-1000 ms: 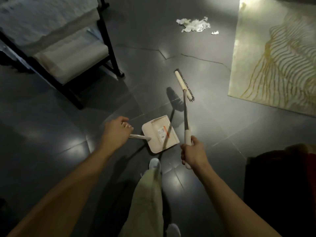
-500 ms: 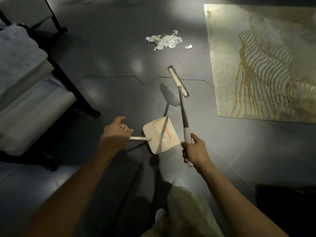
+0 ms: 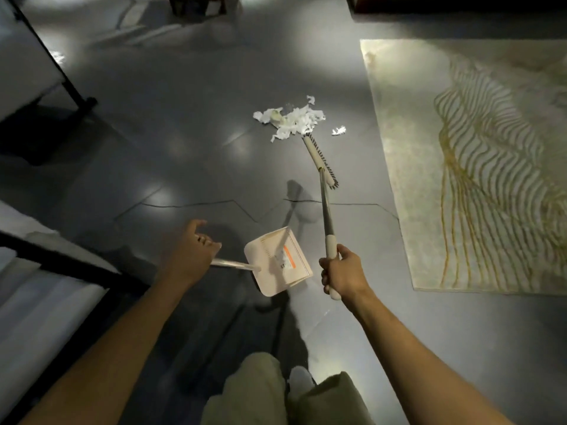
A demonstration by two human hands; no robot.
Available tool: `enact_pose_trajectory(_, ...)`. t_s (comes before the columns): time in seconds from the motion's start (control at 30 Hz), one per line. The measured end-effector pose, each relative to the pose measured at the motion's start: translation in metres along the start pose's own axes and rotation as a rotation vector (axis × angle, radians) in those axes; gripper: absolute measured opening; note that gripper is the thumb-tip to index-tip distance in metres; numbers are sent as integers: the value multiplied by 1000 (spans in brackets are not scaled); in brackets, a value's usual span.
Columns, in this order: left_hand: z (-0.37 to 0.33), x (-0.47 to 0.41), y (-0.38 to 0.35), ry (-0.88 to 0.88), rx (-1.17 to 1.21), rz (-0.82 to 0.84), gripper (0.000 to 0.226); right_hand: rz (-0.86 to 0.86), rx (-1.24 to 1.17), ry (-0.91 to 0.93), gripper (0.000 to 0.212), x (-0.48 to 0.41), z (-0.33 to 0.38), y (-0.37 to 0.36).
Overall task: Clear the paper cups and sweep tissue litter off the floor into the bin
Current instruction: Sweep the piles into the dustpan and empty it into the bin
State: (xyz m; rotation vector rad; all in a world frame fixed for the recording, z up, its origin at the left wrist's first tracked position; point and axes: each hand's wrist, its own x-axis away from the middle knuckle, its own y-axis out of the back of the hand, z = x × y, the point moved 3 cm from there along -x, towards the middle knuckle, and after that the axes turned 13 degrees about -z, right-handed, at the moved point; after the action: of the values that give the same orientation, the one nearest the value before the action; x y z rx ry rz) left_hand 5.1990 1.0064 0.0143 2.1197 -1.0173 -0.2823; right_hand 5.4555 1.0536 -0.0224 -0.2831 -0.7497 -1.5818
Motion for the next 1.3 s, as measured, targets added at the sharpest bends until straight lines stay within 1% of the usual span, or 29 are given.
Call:
enact_pose_trajectory(0.13,-20,-116,-11,28,46,-14,48,-4,-32,-29,49,-79,75,-50)
enact_pose_trajectory(0.3,-51,-262,-34,7,34,-36,53,-37,-72,-71,41,-185,160,-120)
enact_pose_trajectory(0.4,-73,-341,-49,9,20,-30,54,-36,-116,-118,48,-243,206,-152)
enact_pose_trajectory(0.57,-114,-470,-76,0,-38,-9,55,-63,-178,-187,52,-335,275,-187)
enact_pose_trajectory(0.7,-148,-570,-109,-10,-83,-22,59,-95,-206,-219,36,-419,326,-205)
enact_pose_trajectory(0.77,-160,-615,-126,29,-75,-9,60,-111,-220,-238,43,-459,349,-210)
enact_pose_trajectory(0.87,-180,-682,-153,30,-84,11,59,-157,-241,-269,53,-518,383,-211)
enact_pose_trajectory(0.93,-192,-722,-164,53,-82,13,59,-194,-231,-266,49,-550,405,-208)
enact_pose_trajectory(1.0,-202,-751,-172,68,-92,18,59,-227,-224,-258,39,-576,425,-204)
enact_pose_trajectory(1.07,-213,-782,-182,70,-107,27,58,-260,-235,-265,39,-607,444,-202)
enact_pose_trajectory(1.17,-227,-823,-196,82,-113,27,58,-306,-254,-292,45,-649,465,-201)
enact_pose_trajectory(1.23,-235,-849,-206,79,-108,23,59,-332,-250,-307,39,-675,476,-199)
enact_pose_trajectory(1.3,-241,-870,-214,67,-113,21,58,-356,-257,-322,27,-698,483,-193)
